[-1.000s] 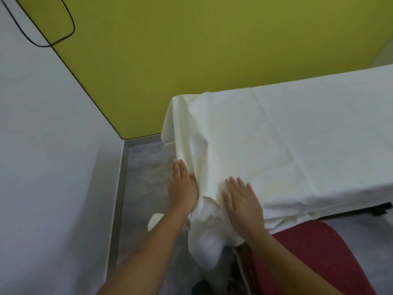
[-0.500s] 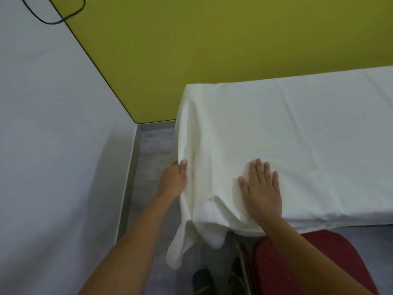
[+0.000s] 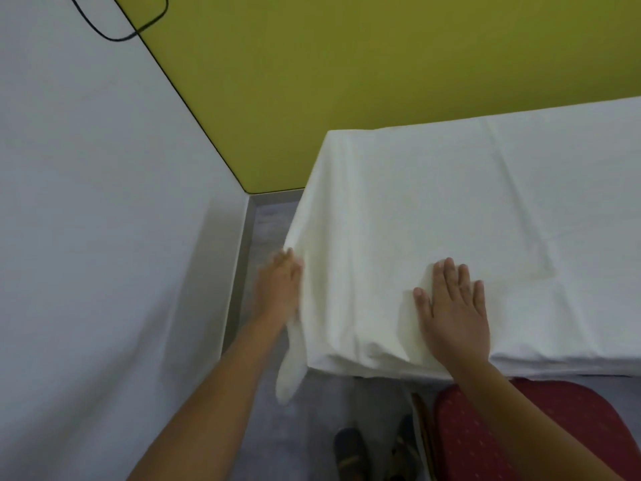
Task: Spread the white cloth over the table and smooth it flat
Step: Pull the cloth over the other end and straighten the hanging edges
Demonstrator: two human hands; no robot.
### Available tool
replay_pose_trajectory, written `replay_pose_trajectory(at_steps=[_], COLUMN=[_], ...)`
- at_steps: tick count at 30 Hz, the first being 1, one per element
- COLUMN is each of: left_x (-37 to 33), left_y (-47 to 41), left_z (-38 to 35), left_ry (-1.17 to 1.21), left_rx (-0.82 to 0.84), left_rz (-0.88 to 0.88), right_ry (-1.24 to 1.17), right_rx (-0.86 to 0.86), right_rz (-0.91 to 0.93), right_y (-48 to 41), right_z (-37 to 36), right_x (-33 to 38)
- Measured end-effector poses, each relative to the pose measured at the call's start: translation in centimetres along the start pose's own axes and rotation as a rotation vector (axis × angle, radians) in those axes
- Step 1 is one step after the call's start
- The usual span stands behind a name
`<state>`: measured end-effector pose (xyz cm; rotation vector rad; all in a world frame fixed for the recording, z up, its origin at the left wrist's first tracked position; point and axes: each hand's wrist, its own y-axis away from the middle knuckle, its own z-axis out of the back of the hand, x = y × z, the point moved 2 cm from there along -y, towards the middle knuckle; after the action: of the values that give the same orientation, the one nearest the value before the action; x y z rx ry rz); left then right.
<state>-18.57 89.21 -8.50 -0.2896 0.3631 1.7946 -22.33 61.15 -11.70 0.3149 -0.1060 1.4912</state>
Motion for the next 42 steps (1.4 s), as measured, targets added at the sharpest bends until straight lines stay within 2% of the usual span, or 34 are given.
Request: replay_pose_trajectory(at_steps=[2,4,6,9,13,17,20,24,26,29,32,37,40,42], left_x=[-2.7,-4.4,-5.1,-5.3,-5.3,-4.6,-4.1,-3.7,-3.8,-3.2,-2.5,-5.7,-7.9,-8.6], left_y=[2.7,5.4,7.0,9.0,11.0,10.8,10.1,9.1,8.9,9.6,9.9,6.2,1.3,-2.1], left_z=[-2.4,-4.0,-4.5,-4.9,-4.7,-3.9,-2.6,-2.1,-2.8,-3.9,-4.4,-4.4,-4.6,-4.5], left_ry=[0.104,0.216,0.243,0.169,0.299,0.291,0.222,0.087,0.113,0.249,0.345,0.366,0.174,0.014], left_rx=[0.116,0.13,0.047,-0.034,-0.098,-0.163,-0.158,-0.236,-0.184,-0.039,0.011,0.076,0.099,0.1], left_rz=[-0.026,0.054,0.098,0.024,-0.022,-0.058,-0.222,-0.441,-0.367,-0.023,0.129,-0.003,-0.091,-0.144], right_ry=[-0.01,-0.011,-0.006,0.002,-0.009,-0.022,-0.033,-0.047,-0.035,-0.005,-0.006,0.024,0.072,0.079], right_rx=[0.006,0.013,0.014,0.014,0.016,0.004,-0.002,-0.02,-0.024,-0.019,-0.007,0.021,0.066,0.098], right_rz=[-0.006,0.001,0.005,0.004,0.007,0.01,0.011,0.002,0.006,0.015,0.018,0.058,0.192,0.2], right_y=[0.0,0.1,0.2,0.1,0.3,0.5,0.4,0.4,0.3,0.4,0.4,0.6,2.3,2.9], right_z=[0.1,0.1,0.2,0.2,0.2,0.0,-0.1,-0.2,-0.2,-0.2,-0.1,0.3,0.0,-0.3], right_x=[0.0,0.0,0.1,0.1,0.1,0.2,0.4,0.5,0.4,0.3,0.4,0.9,2.5,3.7])
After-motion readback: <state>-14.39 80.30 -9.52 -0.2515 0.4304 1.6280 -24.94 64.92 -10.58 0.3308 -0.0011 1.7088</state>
